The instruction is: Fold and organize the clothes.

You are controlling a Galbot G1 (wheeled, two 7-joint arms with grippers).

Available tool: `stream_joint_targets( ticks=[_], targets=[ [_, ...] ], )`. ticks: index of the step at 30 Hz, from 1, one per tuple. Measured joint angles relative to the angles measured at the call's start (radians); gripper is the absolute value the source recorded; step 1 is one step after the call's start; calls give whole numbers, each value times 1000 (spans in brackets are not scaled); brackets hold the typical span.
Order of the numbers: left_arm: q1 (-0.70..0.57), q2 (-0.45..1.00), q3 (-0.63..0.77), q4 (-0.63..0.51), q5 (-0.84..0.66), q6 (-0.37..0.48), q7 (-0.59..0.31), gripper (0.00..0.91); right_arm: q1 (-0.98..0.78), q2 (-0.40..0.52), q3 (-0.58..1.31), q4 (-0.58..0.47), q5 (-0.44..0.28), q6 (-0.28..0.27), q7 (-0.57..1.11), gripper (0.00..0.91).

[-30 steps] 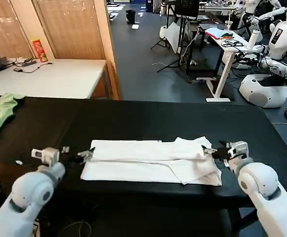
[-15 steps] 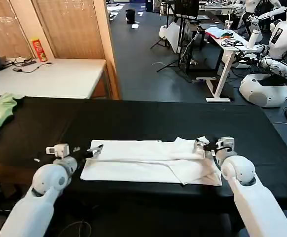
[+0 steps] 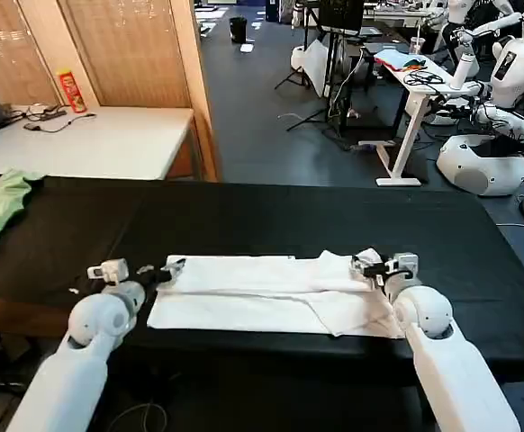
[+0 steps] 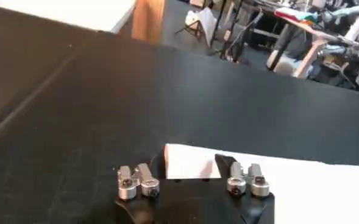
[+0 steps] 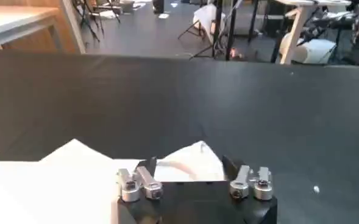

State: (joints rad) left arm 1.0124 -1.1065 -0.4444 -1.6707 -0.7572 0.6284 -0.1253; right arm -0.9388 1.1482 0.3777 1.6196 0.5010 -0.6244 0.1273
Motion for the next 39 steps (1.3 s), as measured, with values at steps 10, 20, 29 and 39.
stream_joint_targets(
  ticks=[10,20,29,39],
  targets=[
    [-5,-17,17,27,146,-68,20,10,-10,26,16,-14,-75,79,15,244],
    [-4,-20,16,4,206,-114,36,878,-50,-4,49,49,-35,60,-20,878],
    [54,18,-35,-75,168,-100,25,878,-156,-79,123,225,52,32,-16,878],
    [258,-47,-126,-250,185,-117,30,878,-286,-86,215,400,82,33,-23,878]
  ],
)
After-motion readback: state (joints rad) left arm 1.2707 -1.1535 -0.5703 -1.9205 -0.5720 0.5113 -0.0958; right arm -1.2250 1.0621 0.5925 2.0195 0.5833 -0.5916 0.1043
